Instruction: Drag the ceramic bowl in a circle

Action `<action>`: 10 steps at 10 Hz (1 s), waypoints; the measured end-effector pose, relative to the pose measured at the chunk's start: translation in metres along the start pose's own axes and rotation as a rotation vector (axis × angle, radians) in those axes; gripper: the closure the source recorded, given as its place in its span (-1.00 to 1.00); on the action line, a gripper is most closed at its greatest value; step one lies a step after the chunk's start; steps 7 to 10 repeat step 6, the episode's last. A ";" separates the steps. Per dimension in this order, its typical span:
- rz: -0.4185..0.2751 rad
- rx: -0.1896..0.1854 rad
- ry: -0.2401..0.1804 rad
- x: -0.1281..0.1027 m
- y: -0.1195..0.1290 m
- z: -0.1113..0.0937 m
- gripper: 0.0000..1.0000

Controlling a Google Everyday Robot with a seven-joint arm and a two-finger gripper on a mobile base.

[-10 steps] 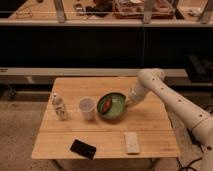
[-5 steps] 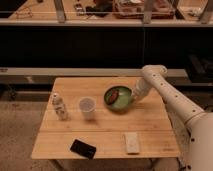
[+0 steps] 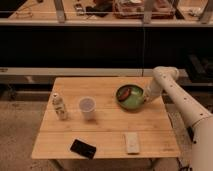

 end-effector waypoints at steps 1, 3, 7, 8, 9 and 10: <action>0.017 -0.005 0.004 -0.001 0.017 -0.006 1.00; 0.028 -0.010 -0.003 -0.009 0.039 -0.010 1.00; 0.017 0.032 -0.031 -0.032 0.058 -0.015 1.00; 0.017 0.032 -0.031 -0.032 0.058 -0.015 1.00; 0.017 0.032 -0.031 -0.032 0.058 -0.015 1.00; 0.017 0.032 -0.031 -0.032 0.058 -0.015 1.00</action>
